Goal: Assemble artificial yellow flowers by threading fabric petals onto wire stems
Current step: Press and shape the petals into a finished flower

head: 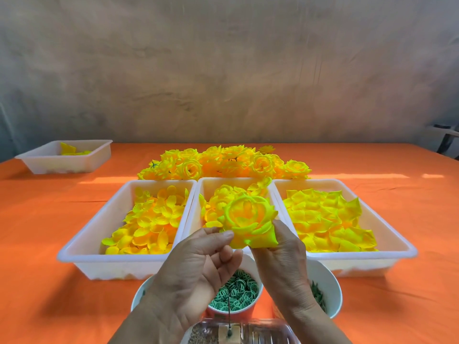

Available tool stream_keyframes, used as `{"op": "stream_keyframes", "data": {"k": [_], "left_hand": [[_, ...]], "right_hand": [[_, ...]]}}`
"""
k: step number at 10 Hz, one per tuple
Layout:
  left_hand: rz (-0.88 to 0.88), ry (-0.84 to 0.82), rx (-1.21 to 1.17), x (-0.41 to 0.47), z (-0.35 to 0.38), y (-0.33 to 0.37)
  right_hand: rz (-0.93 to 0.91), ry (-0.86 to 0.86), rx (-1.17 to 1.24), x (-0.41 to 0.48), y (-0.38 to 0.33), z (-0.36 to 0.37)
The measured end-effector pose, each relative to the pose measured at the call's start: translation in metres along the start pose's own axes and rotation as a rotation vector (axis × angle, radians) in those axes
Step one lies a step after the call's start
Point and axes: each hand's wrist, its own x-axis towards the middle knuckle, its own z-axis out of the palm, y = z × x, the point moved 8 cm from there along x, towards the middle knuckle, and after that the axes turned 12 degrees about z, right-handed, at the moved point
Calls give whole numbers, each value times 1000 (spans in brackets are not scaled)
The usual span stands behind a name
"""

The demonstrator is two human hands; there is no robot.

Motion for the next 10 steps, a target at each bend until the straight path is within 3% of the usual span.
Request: {"op": "stream_keyframes", "data": {"k": [1,2,3,5,7,10], "left_hand": [[-56,42,17,-4,-7,0],[-140,-29,100,-10,-2,-4],[-135,-55,182,-12,1,-7],[-96,37,127,-5,-6,-3],[-165,48,38,-7,-6,-7],[-283,12,-51,-4,-6,-15]], "right_hand": [[-51,84,-91,1,-14,-8],[-89,160,-165,1,-19,-12],[-191,229,-316,0,-28,-12],[-381,382,-482,-4,-35,-17],[-353,422,-486,1,-36,-18],[-522,394,-542,-8,-49,-10]]}}
